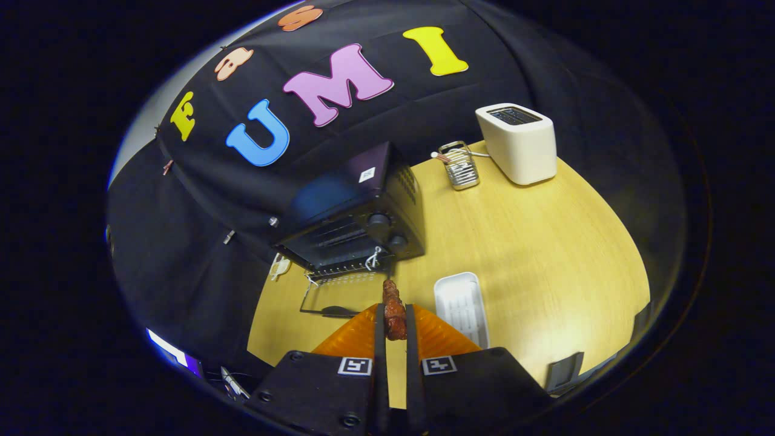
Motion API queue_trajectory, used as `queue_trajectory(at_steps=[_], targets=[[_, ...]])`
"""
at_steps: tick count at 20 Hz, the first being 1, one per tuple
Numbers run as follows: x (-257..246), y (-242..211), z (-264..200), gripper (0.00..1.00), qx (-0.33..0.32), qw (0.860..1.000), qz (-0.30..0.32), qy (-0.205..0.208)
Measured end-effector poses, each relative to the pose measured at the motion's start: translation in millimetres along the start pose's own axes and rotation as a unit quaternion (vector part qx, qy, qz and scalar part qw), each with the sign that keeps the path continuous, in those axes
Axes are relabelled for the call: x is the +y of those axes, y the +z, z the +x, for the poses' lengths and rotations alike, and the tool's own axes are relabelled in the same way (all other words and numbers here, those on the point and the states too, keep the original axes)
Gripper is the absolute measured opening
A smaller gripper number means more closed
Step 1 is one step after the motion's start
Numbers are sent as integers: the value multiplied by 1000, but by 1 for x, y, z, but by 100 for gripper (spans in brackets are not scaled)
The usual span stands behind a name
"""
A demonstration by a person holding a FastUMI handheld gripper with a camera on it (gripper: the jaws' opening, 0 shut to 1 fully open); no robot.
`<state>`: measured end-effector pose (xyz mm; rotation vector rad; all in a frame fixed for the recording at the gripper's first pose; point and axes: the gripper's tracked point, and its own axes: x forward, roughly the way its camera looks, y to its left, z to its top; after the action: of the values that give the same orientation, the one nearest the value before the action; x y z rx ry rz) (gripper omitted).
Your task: Open the toaster oven, put the food inside, and close the toaster oven door.
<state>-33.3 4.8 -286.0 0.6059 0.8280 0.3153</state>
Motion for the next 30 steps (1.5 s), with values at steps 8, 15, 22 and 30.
queue_trajectory(at_steps=[8, 15, 22, 30], targets=[[115, 0, 73, 15, -31, 998, 14, 48], [148, 9, 173, 15, -51, 997, 41, 41], [148, 19, 233, 16, -68, 991, 109, 33], [109, 7, 249, 21, -43, 996, 70, -34]])
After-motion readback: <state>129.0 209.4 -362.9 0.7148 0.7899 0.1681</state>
